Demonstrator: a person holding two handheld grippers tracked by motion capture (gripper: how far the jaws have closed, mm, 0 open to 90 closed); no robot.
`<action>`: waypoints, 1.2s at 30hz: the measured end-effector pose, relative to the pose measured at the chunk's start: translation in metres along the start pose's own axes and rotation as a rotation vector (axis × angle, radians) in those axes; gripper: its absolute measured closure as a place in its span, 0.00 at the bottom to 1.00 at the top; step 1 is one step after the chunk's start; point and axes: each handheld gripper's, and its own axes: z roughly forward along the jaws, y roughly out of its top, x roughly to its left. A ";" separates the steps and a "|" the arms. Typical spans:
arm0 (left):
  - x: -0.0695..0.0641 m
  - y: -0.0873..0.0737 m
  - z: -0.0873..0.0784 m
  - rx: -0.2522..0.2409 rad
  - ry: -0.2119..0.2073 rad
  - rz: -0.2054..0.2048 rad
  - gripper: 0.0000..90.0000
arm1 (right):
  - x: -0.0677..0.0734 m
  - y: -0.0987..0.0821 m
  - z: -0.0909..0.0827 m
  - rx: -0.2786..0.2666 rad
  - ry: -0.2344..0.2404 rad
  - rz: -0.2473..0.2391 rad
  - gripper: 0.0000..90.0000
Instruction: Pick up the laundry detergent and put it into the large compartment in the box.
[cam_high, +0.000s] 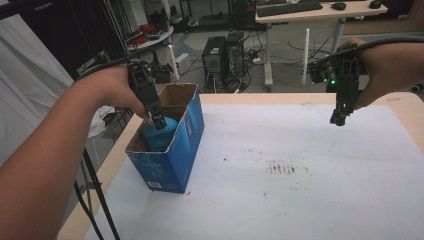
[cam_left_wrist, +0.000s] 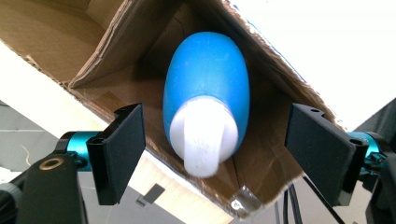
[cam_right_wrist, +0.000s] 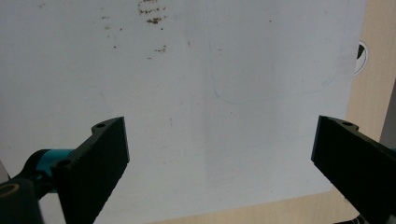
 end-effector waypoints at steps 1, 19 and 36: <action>-0.001 0.000 -0.003 -0.003 0.003 0.004 0.23 | 0.000 0.000 0.000 -0.001 -0.001 0.006 0.04; -0.034 0.014 -0.033 0.000 0.011 0.139 0.17 | 0.003 0.002 0.000 0.000 0.003 -0.005 0.03; -0.078 0.067 -0.025 -0.010 -0.002 0.365 0.08 | 0.011 0.000 0.002 -0.004 0.015 -0.036 0.03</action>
